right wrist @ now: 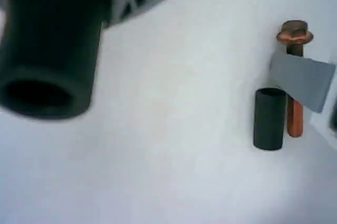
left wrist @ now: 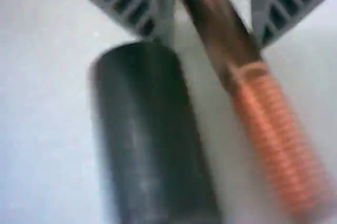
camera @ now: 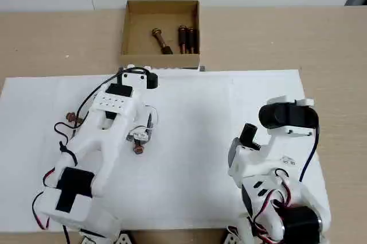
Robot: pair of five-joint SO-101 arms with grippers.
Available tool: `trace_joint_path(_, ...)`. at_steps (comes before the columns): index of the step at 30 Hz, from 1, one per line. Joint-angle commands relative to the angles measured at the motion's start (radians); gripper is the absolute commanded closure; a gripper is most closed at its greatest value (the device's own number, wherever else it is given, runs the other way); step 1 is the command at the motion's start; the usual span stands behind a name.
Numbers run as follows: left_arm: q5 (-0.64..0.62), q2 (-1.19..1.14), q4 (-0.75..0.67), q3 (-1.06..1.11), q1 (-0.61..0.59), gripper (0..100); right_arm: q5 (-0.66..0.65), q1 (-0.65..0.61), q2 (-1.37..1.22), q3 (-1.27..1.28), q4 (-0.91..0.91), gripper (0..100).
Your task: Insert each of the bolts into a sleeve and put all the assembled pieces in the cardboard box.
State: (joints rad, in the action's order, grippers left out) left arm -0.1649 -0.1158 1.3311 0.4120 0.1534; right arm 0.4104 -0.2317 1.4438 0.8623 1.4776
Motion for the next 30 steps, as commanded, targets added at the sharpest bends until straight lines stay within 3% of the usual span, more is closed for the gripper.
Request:
trace_joint_path(1,-0.002,-0.009,-0.006,-0.016,-0.005,99,-0.008,0.001,0.007,-0.005,-0.025,99.6)
trace_joint_path(18,0.005,0.296,0.187,-0.099,-0.009,100,-0.006,0.001,0.007,-0.003,-0.027,99.6)
trace_joint_path(24,-0.005,0.361,0.187,-0.117,-0.048,100,-0.006,0.001,0.007,-0.003,-0.027,99.6)
trace_joint_path(30,-0.273,0.385,0.161,-0.12,-0.153,100,-0.008,0.001,0.007,-0.003,-0.027,99.6)
